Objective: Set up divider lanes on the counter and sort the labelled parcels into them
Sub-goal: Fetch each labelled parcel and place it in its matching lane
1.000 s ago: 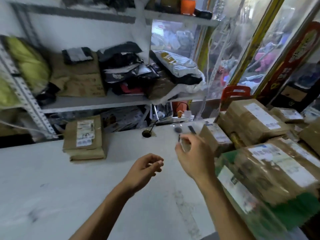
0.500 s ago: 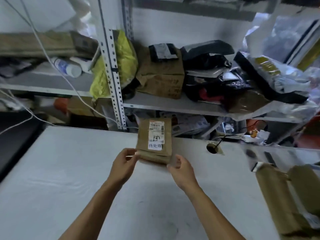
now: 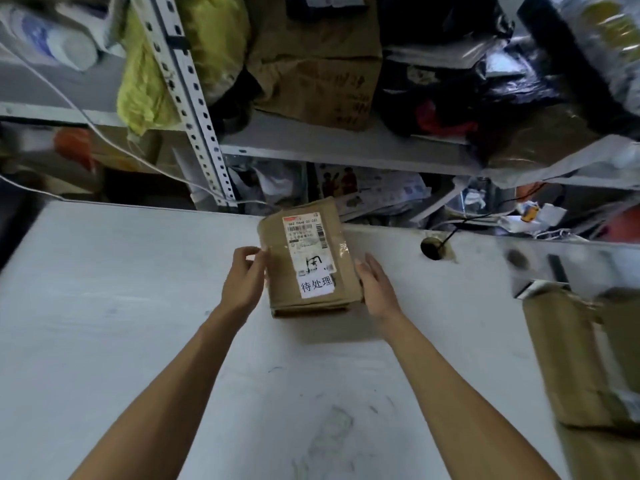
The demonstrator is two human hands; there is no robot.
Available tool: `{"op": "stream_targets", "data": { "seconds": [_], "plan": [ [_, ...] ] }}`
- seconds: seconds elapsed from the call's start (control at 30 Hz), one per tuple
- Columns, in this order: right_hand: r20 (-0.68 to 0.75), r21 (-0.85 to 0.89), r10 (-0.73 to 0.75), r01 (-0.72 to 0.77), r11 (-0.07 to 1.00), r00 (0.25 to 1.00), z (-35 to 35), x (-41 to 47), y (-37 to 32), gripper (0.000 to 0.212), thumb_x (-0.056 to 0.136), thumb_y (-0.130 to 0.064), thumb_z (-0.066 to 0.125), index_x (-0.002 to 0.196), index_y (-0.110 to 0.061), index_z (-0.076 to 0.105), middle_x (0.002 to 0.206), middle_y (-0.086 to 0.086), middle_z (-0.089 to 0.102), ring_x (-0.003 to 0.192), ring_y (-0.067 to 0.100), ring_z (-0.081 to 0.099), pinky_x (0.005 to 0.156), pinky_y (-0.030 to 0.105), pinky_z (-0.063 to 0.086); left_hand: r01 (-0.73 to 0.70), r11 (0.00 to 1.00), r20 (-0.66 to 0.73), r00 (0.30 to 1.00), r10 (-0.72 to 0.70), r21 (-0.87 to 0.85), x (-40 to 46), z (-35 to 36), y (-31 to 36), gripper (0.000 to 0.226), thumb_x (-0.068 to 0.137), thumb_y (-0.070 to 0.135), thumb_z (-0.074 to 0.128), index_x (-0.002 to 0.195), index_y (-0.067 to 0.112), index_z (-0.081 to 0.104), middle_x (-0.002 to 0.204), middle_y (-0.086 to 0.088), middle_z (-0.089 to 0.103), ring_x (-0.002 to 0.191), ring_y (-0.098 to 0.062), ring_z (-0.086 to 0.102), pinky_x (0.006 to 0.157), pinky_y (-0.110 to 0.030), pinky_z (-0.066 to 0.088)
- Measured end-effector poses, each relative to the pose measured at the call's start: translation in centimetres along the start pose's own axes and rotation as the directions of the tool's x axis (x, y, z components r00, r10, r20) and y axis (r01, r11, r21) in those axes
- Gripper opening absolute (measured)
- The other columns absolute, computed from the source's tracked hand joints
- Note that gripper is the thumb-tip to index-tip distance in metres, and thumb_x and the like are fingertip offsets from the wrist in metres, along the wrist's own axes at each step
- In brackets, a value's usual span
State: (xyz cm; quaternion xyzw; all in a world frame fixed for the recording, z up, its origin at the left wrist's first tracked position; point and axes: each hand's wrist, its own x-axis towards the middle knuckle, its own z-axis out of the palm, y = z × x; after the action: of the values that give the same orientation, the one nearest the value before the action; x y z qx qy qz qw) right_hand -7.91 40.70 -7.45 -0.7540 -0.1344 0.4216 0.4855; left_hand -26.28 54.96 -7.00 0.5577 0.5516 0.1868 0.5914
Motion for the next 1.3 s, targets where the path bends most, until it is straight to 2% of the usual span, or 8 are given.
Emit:
{"op": "stream_targets", "data": {
  "seconds": [0.1, 0.2, 0.53, 0.67, 0.8, 0.97, 1.13, 1.3],
  "plan": [
    [0.153, 0.081, 0.003, -0.016, 0.997, 0.988, 1.1, -1.1, 0.1, 0.058, 0.108, -0.050, 0.033, 0.161, -0.034, 0.017, 0.163, -0.017, 0.026, 0.150, 0.005, 0.026, 0.123, 0.035, 0.023, 0.140, 0.974, 0.181, 0.978, -0.107, -0.178, -1.1, 1.5, -0.6, 0.079, 0.088, 0.079, 0.047, 0.155, 0.045, 0.024, 0.151, 0.009, 0.044, 0.131, -0.026, 0.051, 0.104, -0.064, 0.046],
    [0.167, 0.087, -0.088, 0.074, 0.993, 0.982, 1.1, -2.4, 0.2, 0.042, 0.107, -0.049, 0.035, 0.147, -0.039, 0.042, 0.133, -0.035, 0.053, 0.116, -0.025, 0.047, 0.096, 0.006, 0.036, 0.109, 0.968, 0.246, 0.968, -0.052, -0.224, -2.2, 2.8, -0.3, 0.063, 0.094, 0.069, 0.048, 0.151, 0.051, 0.026, 0.145, 0.010, 0.056, 0.129, -0.024, 0.058, 0.109, -0.060, 0.044],
    [-0.127, 0.163, -0.117, 0.138, 0.977, 0.985, -8.1, -9.7, 3.0, 0.025, 0.104, -0.032, 0.056, 0.128, -0.032, 0.061, 0.124, -0.009, 0.072, 0.113, 0.007, 0.068, 0.103, 0.032, 0.051, 0.085, 0.978, 0.408, 0.913, 0.000, -0.190, -10.3, 9.1, 0.8, 0.029, 0.109, 0.048, 0.033, 0.136, 0.057, 0.040, 0.123, 0.021, 0.062, 0.116, -0.017, 0.061, 0.096, -0.054, 0.053],
    [-0.263, 0.132, -0.150, 0.189, 0.973, 0.953, -12.6, -13.6, 2.7, 0.042, 0.094, -0.044, 0.061, 0.133, -0.028, 0.061, 0.124, -0.010, 0.072, 0.115, 0.007, 0.066, 0.105, 0.032, 0.049, 0.040, 0.984, 0.516, 0.854, 0.057, -0.175, -13.1, 12.5, 2.9, 0.027, 0.107, 0.052, 0.031, 0.131, 0.060, 0.040, 0.119, 0.026, 0.056, 0.114, -0.013, 0.056, 0.096, -0.056, 0.052],
    [-0.378, 0.107, -0.165, 0.220, 0.970, 0.911, -17.1, -17.2, 1.9, 0.030, 0.100, -0.029, 0.062, 0.130, -0.030, 0.063, 0.118, -0.011, 0.074, 0.110, 0.006, 0.069, 0.093, 0.024, 0.053, -0.009, 0.987, 0.610, 0.785, 0.108, -0.163, -15.8, 16.3, 5.0, 0.026, 0.106, 0.053, 0.035, 0.126, 0.068, 0.041, 0.127, 0.020, 0.057, 0.115, -0.017, 0.056, 0.086, -0.056, 0.055],
    [-0.494, -0.075, -0.202, 0.190, 0.979, 0.846, -23.2, -20.7, -0.6, 0.021, 0.095, -0.030, 0.069, 0.098, -0.050, 0.067, 0.096, -0.027, 0.073, 0.097, -0.001, 0.070, 0.089, 0.028, 0.056, -0.051, 0.978, 0.682, 0.710, 0.177, -0.200, -19.5, 21.4, 7.8, 0.045, 0.101, 0.054, 0.045, 0.144, 0.059, 0.034, 0.143, 0.008, 0.053, 0.120, -0.027, 0.057, 0.087, -0.063, 0.056],
    [-0.537, -0.280, -0.270, 0.133, 0.951, 0.799, -29.8, -22.7, -5.2, 0.037, 0.092, -0.034, 0.071, 0.127, -0.035, 0.060, 0.111, -0.015, 0.067, 0.105, 0.011, 0.064, 0.093, 0.035, 0.052, -0.019, 0.969, 0.707, 0.680, 0.194, -0.248, -22.0, 26.3, 11.5, 0.056, 0.092, 0.050, 0.051, 0.146, 0.051, 0.039, 0.144, 0.004, 0.056, 0.121, -0.033, 0.060, 0.082, -0.065, 0.058],
    [-0.487, -0.503, -0.289, 0.006, 0.864, 0.824, -35.9, -23.8, -9.9, 0.038, 0.089, -0.033, 0.073, 0.124, -0.027, 0.060, 0.113, -0.007, 0.067, 0.100, 0.014, 0.065, 0.086, 0.034, 0.054, -0.030, 0.962, 0.724, 0.652, 0.223, -0.270, -24.2, 30.3, 14.9, 0.045, 0.105, 0.042, 0.045, 0.149, 0.044, 0.037, 0.142, 0.000, 0.055, 0.118, -0.034, 0.061, 0.082, -0.065, 0.058]
  ]
}}
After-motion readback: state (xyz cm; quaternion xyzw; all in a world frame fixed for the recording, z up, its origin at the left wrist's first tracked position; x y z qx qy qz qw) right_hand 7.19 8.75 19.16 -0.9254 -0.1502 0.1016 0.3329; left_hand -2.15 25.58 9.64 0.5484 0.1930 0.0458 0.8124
